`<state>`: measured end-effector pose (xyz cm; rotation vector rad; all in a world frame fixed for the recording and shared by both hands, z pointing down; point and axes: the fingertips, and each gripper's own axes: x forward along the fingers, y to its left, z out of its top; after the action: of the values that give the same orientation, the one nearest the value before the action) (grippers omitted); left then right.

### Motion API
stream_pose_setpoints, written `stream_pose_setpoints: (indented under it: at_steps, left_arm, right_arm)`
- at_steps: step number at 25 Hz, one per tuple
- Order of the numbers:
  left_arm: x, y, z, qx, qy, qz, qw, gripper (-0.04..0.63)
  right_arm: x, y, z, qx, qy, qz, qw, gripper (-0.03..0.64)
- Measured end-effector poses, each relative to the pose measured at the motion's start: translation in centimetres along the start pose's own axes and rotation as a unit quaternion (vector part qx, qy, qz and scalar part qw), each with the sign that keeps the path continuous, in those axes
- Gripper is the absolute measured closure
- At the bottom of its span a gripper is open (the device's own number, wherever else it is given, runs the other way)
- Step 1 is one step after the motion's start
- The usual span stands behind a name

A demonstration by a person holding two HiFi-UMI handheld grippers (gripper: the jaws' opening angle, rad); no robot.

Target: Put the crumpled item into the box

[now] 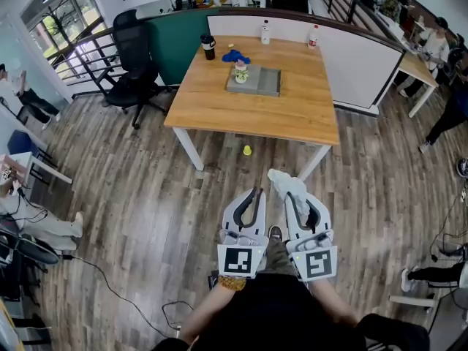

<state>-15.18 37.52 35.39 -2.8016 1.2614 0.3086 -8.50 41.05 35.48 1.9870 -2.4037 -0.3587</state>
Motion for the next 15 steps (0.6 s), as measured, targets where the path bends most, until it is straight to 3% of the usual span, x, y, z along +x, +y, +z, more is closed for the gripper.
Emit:
stream_pose_setpoints:
  at_steps: [15]
  left_arm:
    - [4.7,0.3,-1.0,-0.002,0.005,-0.004,1.0000,0.543]
  right_arm:
    - [3.2,-3.7,-1.0,0.008,0.004,-0.010,1.000,0.545]
